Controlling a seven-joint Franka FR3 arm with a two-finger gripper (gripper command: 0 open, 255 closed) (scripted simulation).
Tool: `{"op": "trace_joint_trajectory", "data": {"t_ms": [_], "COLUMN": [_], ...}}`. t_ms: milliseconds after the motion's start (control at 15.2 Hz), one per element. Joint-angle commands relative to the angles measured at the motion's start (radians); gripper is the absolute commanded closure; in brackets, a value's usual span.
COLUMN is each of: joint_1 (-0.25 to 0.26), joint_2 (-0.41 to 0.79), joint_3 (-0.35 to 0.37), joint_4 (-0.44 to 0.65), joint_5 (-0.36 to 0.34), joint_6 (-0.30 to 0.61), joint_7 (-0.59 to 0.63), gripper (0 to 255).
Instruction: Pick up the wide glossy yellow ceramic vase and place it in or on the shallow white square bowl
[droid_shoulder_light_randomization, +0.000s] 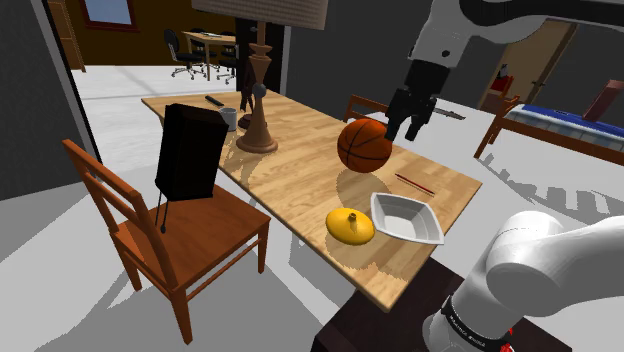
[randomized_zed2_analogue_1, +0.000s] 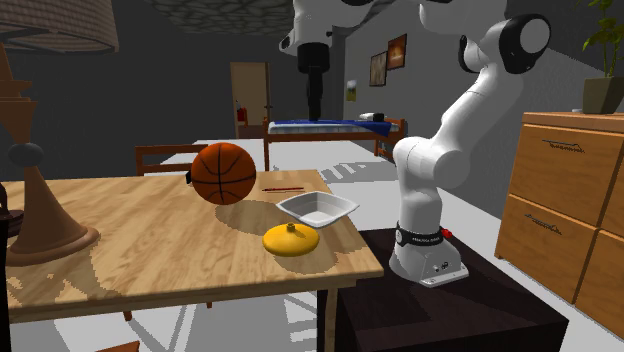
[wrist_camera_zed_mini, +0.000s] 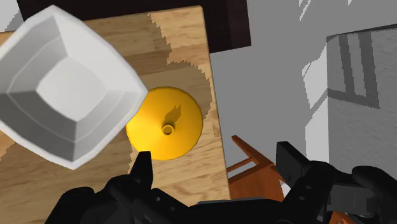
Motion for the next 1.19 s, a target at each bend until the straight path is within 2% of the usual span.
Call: {"op": "trace_joint_trajectory", "data": {"t_ms": [0, 594, 1122], "joint_1": [0.000, -0.021, -0.042], "joint_2": [0.000, 0.072, 0.254], "joint_3": [0.000, 0.039, 0.065], "joint_4": [0.000, -0.246, -0.384], "joint_5": [0.000, -0.029, -0.057], "joint_6": [0.000, 0.308, 0.618], "joint_7": [0.000, 0.023, 0.053], "gripper": [0, 0, 0]}}
